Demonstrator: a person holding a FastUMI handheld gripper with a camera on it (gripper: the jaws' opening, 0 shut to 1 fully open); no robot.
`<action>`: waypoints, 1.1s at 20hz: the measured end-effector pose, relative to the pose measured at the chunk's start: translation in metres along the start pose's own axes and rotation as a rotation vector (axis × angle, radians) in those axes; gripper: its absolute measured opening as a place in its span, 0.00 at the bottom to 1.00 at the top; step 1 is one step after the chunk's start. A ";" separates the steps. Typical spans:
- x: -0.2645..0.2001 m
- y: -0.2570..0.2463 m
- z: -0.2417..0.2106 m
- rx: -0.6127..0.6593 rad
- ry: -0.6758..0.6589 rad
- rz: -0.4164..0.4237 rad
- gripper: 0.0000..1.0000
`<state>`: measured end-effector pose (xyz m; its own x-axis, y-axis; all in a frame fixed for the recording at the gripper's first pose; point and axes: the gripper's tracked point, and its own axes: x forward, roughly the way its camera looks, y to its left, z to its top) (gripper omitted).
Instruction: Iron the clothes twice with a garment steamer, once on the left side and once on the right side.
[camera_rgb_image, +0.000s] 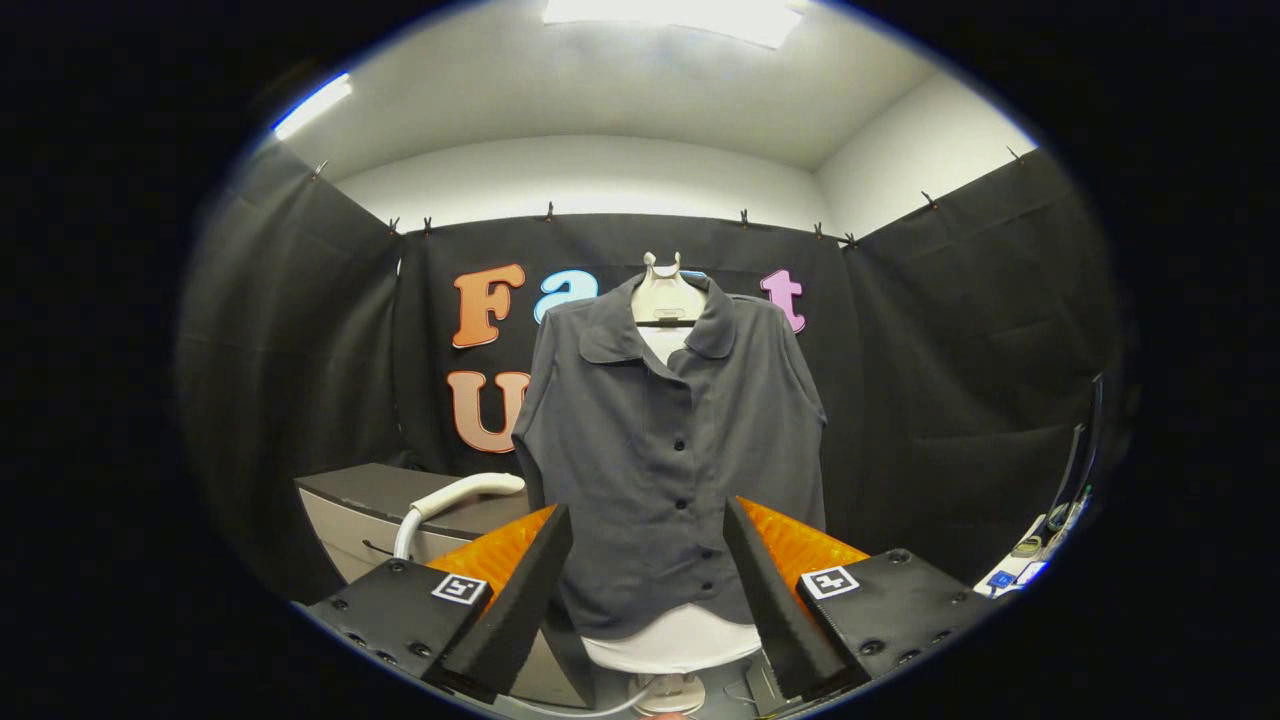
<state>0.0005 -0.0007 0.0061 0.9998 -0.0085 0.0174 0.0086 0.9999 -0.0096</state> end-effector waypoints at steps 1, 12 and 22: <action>-0.001 0.000 0.000 -0.002 -0.001 0.002 0.98; -0.006 0.007 0.005 -0.010 -0.014 0.014 0.98; 0.004 0.031 0.010 0.022 -0.002 0.123 0.98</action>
<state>0.0045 0.0305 0.0162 0.9933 0.1141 0.0199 -0.1143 0.9934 0.0101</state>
